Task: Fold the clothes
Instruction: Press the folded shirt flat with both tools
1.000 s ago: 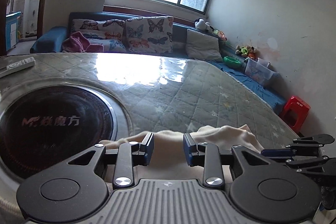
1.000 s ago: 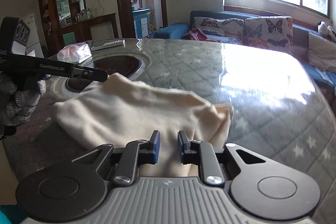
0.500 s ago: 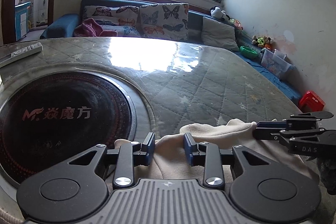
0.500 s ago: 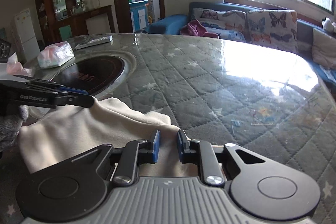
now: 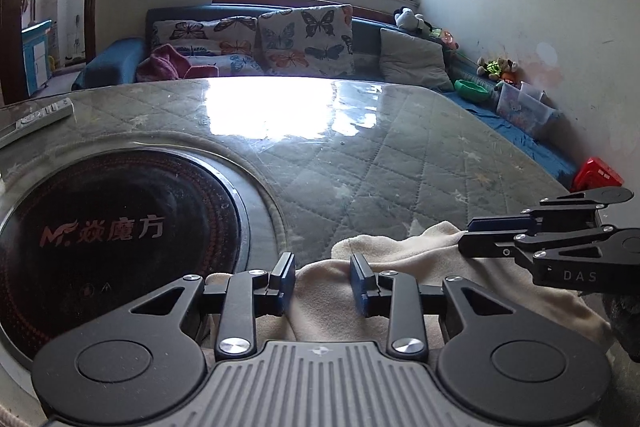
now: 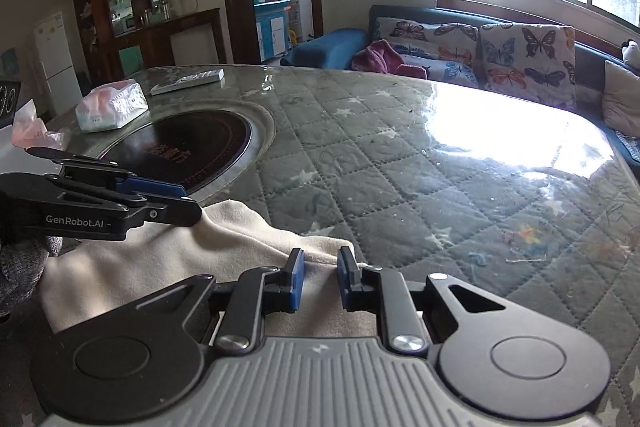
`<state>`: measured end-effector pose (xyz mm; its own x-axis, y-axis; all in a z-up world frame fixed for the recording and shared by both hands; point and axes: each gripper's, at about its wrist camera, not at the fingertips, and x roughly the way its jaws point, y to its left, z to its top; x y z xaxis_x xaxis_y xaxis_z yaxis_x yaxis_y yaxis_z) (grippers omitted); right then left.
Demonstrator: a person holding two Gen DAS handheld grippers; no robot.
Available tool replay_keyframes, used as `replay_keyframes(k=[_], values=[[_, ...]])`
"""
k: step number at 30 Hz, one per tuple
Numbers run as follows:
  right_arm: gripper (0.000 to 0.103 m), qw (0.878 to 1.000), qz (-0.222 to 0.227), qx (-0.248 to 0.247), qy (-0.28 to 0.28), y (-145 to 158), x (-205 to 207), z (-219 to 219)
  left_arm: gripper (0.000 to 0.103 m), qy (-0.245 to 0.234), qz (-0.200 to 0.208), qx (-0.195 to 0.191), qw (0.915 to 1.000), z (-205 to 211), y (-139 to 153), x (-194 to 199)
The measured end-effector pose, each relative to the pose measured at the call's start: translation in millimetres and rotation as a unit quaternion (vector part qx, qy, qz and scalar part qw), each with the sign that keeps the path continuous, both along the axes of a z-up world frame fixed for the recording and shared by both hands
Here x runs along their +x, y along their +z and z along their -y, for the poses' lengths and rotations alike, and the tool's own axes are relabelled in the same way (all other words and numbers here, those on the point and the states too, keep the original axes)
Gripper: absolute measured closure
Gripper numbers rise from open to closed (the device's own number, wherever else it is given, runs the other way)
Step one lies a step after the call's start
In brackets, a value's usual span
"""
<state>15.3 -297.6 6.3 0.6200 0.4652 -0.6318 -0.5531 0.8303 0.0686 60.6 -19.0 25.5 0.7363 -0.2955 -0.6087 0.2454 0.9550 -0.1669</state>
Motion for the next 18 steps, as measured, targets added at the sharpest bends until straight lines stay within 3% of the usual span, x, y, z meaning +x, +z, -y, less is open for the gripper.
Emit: replay_keyframes(k=[4,7,18], values=[[0.085,1.0,0.006,0.0,0.002,5.6,-6.9,-0.2,0.067,0.009,-0.001,-0.002,1.0,-2.6,3.7,-3.0],[0.083,1.0,0.011,-0.002,0.005,9.4,-13.0,-1.0,0.059,0.016,0.0,0.0,0.9999,-4.5,7.5,-6.3],[0.064,0.999,0.038,-0.011,0.035,20.5,-52.2,-14.1,0.039,0.035,0.008,0.004,0.9994,-8.9,17.8,-29.5]])
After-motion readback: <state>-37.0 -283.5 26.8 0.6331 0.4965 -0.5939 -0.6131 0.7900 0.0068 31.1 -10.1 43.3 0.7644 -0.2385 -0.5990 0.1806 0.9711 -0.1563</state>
